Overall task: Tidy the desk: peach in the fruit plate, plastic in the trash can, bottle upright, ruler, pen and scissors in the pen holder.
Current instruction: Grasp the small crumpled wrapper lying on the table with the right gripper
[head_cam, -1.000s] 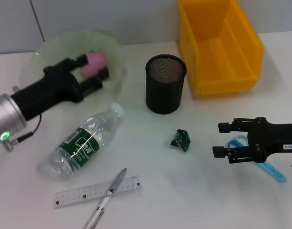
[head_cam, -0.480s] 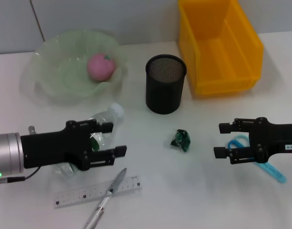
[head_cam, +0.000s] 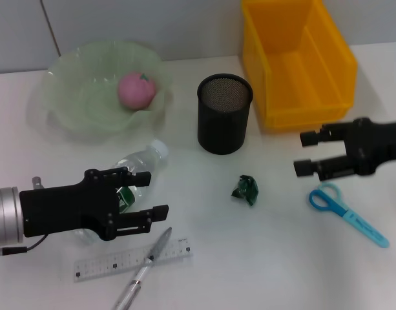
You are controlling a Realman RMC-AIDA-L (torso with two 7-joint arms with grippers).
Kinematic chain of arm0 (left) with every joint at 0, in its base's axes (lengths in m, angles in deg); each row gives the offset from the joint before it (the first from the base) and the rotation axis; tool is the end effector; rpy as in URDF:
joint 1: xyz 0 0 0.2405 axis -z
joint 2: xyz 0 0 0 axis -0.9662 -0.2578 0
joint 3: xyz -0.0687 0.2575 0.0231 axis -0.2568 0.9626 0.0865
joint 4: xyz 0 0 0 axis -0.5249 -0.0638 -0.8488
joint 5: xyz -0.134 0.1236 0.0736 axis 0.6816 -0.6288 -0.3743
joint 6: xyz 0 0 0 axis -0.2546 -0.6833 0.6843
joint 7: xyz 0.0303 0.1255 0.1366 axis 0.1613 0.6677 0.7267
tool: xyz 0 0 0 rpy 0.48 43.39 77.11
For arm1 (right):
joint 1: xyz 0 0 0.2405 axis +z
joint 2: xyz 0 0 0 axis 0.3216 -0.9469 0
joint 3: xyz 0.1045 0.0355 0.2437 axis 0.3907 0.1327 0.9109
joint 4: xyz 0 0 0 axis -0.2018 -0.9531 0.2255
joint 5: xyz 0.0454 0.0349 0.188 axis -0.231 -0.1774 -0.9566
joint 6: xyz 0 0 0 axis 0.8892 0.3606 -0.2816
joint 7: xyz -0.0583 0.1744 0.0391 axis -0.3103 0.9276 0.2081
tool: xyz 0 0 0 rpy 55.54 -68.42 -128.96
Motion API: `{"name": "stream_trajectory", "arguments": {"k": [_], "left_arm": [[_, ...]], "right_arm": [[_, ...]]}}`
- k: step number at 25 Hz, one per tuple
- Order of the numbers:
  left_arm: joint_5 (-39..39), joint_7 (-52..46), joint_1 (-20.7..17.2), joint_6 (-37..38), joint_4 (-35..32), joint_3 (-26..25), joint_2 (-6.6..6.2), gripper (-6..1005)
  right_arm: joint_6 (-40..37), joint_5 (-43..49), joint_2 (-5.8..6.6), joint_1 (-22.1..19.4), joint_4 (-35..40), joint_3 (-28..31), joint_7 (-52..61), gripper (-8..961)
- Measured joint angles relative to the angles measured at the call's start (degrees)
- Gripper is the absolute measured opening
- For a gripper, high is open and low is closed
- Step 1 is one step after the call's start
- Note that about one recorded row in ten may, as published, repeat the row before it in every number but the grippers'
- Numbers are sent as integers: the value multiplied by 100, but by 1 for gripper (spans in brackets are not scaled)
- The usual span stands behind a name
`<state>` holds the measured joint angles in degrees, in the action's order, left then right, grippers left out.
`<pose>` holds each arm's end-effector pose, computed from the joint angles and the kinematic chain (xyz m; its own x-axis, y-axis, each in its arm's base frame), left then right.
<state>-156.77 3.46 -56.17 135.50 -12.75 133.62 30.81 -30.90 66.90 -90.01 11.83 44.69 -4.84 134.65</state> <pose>-0.2323 0.3009 -0.0651 0.8443 0.2727 0.4613 0.3515 -0.9316 -0.0925 0.2393 0.3339 0.0240 0.8068 -0.4578 -0.3735 -0.5146 -0.8550 -0.0638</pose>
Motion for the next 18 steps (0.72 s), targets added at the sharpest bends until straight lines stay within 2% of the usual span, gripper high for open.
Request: {"name": "stream_trajectory", "arguments": {"k": [1, 3, 4, 5, 6, 8, 9, 10, 11, 15, 18], "left_arm": [[0, 0, 0, 0, 0, 0, 0, 725], [-3, 4, -15, 11, -4, 8, 0, 726], [-3, 4, -15, 11, -4, 8, 0, 726], [-15, 28, -37, 15, -13, 10, -4, 726], [-30, 46, -40, 15, -10, 4, -5, 726], [-44, 58, -41, 15, -5, -1, -5, 726], [-44, 58, -41, 15, -5, -1, -5, 726], [-142, 78, -49, -7, 7, -44, 12, 726], [-157, 78, -52, -14, 7, -51, 19, 726], [-171, 78, -52, -56, 17, -66, 36, 725], [-172, 78, -48, -74, 22, -67, 46, 725]], "right_arm": [[0, 0, 0, 0, 0, 0, 0, 826], [-5, 213, 31, 290, 479, -458, 693, 826], [-5, 213, 31, 290, 479, -458, 693, 826], [24, 404, 36, 510, 627, -739, 995, 826], [24, 404, 36, 510, 627, -739, 995, 827], [97, 656, 27, 768, 655, -947, 1171, 827], [147, 821, 10, 930, 646, -1044, 1228, 827], [297, 1177, -57, 1166, 620, -1196, 1295, 827], [297, 1177, -57, 1166, 620, -1196, 1295, 826], [687, 1938, -246, 1608, 468, -1686, 1330, 826], [841, 2097, -286, 1721, 365, -1903, 1331, 826]]}}
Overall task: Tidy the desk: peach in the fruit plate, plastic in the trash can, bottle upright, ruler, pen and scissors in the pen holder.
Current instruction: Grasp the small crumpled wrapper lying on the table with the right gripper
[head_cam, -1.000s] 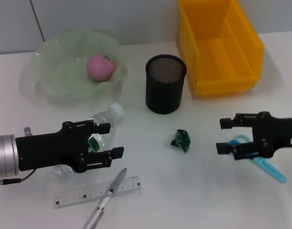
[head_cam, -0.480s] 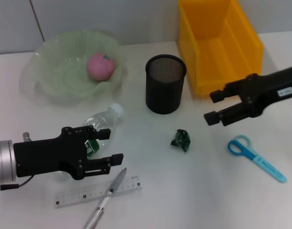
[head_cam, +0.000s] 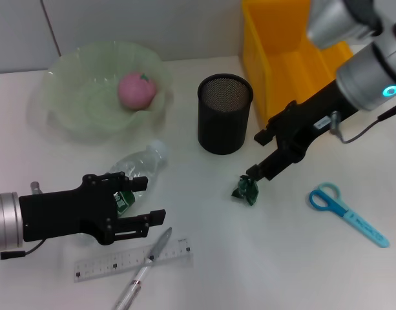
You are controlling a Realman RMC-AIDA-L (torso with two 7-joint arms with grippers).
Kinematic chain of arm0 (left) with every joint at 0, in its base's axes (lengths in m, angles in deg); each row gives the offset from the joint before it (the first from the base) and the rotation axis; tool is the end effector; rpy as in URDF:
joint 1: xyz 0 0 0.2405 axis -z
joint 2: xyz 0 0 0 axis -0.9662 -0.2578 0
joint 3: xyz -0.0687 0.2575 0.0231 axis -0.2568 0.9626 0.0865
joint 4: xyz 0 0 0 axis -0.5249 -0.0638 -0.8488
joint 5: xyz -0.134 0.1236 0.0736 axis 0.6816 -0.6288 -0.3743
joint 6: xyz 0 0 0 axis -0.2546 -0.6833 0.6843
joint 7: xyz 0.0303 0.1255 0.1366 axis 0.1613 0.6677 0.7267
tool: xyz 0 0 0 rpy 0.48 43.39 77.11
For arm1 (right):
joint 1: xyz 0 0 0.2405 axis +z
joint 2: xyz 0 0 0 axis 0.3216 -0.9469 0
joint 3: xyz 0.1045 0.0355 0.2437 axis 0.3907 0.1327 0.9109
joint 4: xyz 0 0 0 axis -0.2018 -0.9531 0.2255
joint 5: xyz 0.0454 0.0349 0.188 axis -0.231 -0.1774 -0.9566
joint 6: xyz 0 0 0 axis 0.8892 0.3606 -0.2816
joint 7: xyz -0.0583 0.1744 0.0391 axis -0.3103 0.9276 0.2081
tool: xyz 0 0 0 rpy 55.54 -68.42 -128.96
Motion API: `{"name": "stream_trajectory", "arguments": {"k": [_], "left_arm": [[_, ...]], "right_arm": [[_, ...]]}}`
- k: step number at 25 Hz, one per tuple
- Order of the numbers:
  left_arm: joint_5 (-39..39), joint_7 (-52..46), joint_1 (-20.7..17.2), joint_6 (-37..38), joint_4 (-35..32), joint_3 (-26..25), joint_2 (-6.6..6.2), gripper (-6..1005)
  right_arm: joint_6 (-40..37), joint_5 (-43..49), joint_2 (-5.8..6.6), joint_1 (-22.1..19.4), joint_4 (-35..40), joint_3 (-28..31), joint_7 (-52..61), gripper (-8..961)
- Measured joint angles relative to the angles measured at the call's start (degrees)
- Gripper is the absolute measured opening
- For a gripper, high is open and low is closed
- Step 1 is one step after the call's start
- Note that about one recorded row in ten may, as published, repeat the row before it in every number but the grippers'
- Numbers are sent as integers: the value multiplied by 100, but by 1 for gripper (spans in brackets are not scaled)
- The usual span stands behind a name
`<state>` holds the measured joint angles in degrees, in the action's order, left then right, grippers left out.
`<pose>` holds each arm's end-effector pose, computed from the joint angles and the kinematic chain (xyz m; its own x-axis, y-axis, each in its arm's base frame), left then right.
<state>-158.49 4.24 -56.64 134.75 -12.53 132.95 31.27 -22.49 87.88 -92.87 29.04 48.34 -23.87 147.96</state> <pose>-0.2392 0.2994 -0.0684 0.8534 0.2749 0.4428 0.3556 -0.9282 -0.1091 0.1809 0.3854 -0.0324 0.9229 -0.3569 0.1445 -0.3369 -0.9302 -0.1455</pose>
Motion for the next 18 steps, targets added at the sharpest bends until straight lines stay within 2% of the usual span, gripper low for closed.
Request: {"name": "stream_trajectory", "arguments": {"k": [2, 12, 18], "left_arm": [[0, -1, 7, -16, 11, 0, 14, 725], [0, -4, 10, -57, 34, 0, 52, 726], [0, -6, 6, -68, 41, 0, 54, 725]], "right_arm": [[317, 114, -45, 70, -155, -392, -1, 826], [1139, 156, -124, 100, -491, -1418, -48, 827], [1390, 159, -162, 114, -674, -1671, -128, 827]]}}
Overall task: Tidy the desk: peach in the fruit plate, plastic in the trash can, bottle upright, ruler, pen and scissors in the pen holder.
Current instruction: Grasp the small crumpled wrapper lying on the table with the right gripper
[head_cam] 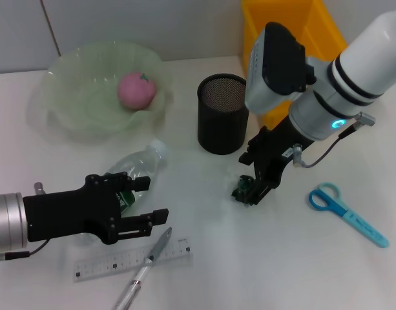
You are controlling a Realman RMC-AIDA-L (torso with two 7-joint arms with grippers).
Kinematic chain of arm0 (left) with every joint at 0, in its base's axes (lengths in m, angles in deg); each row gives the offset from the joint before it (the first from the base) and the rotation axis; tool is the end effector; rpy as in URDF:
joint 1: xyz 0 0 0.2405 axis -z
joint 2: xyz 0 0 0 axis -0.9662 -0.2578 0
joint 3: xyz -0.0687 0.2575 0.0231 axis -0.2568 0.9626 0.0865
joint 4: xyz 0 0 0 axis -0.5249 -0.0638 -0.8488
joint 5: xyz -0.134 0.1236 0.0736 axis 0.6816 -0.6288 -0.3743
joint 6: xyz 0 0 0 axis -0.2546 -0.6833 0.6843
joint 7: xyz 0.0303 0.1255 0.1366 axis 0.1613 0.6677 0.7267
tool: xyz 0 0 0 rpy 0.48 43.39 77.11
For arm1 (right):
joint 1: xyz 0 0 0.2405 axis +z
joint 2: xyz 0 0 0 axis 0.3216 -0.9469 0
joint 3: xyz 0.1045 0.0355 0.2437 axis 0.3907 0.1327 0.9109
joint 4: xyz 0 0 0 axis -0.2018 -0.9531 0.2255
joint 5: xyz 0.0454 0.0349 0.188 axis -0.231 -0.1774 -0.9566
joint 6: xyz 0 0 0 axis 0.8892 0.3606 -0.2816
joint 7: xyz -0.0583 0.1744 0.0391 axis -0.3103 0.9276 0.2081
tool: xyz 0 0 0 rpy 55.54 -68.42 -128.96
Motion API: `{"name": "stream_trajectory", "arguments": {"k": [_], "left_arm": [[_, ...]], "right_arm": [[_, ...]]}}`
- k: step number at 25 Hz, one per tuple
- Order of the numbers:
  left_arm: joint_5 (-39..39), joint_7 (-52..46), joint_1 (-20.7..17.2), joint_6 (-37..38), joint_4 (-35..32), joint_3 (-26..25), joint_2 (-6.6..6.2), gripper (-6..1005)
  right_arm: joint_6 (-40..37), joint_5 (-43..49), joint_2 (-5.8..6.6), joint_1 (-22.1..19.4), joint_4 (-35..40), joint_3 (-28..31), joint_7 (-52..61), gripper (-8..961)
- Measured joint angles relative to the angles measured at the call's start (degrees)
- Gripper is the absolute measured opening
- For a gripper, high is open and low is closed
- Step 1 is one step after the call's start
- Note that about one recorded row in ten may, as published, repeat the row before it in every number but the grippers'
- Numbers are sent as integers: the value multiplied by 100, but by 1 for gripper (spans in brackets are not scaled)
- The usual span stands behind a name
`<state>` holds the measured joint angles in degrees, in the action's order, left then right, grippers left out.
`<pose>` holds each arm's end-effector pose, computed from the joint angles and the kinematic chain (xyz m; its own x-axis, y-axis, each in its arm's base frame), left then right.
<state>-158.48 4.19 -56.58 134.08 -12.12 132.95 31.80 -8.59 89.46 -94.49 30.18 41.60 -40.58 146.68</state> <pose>-0.2384 0.2999 -0.0721 0.8481 0.2835 0.4477 0.3666 -0.9239 -0.1095 0.1924 0.3879 -0.0852 0.9225 -0.2095 0.3242 -0.1647 -0.9732 -0.1603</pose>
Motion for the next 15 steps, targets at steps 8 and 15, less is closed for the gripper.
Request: {"name": "stream_trajectory", "arguments": {"k": [8, 15], "left_arm": [[-37, -1, -11, -12, 5, -7, 18, 726], [-64, -1, -9, -13, 4, -17, 31, 726]], "right_arm": [[364, 1, -18, 28, -270, -268, -11, 826], [554, -21, -25, 52, -416, -409, -16, 826]]}}
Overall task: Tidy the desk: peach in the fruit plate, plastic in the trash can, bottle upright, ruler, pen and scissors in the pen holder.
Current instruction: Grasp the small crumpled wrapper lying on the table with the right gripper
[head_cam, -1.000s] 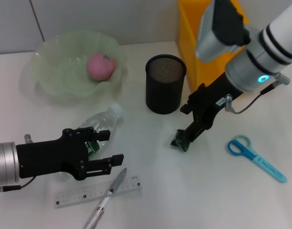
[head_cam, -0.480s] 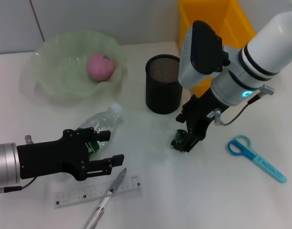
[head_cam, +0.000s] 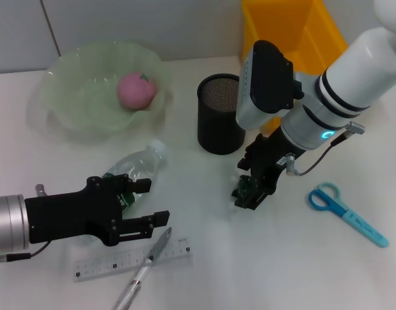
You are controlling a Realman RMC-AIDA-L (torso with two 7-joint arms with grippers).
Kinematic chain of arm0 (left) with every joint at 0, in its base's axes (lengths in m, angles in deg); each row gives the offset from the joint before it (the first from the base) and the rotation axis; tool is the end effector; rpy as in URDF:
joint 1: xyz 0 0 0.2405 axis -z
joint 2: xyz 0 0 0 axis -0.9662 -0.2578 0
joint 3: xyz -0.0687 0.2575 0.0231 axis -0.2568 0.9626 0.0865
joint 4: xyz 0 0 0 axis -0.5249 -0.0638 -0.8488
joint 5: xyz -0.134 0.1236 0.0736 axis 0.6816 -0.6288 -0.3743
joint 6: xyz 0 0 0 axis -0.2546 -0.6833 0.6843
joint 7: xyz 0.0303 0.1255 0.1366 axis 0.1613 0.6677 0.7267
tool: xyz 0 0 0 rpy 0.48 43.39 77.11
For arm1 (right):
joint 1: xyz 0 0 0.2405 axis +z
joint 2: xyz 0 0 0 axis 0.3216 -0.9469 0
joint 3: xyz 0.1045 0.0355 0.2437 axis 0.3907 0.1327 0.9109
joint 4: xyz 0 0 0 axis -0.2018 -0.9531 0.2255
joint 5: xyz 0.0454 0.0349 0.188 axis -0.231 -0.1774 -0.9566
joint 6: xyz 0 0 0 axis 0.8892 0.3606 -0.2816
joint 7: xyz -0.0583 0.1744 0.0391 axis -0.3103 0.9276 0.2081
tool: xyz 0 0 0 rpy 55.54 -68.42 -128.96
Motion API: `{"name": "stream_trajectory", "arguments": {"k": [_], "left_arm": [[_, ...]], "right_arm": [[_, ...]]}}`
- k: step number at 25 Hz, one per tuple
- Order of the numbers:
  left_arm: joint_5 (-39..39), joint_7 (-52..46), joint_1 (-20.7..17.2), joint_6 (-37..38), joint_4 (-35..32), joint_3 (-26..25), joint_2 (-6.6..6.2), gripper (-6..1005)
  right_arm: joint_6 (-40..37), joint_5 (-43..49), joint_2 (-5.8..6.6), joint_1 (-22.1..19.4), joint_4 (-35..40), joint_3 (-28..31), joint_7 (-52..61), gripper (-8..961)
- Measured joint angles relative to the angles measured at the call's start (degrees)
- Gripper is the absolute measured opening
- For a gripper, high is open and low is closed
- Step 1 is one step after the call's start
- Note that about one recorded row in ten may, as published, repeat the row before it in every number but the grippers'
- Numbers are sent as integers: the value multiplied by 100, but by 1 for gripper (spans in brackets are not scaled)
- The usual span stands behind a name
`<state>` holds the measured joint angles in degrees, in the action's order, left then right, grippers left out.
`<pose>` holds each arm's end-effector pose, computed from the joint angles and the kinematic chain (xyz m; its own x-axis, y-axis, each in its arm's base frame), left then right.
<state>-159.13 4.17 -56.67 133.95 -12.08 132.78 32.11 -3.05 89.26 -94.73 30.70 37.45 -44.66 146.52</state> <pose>-0.2394 0.2989 -0.0743 0.8493 0.2876 0.4427 0.3692 -0.9230 -0.1088 0.2019 0.3896 -0.1002 0.9136 -0.1927 0.3581 -0.1380 -0.9753 -0.1728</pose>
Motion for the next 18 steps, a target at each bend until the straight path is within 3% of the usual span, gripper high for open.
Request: {"name": "stream_trajectory", "arguments": {"k": [10, 18], "left_arm": [[-6, 0, 7, 2, 0, -2, 4, 725], [-6, 0, 6, 3, 0, -9, 10, 725]], "right_arm": [[155, -17, -3, 15, -182, -27, -21, 818], [184, -19, -15, -38, -167, -23, -127, 603]]}}
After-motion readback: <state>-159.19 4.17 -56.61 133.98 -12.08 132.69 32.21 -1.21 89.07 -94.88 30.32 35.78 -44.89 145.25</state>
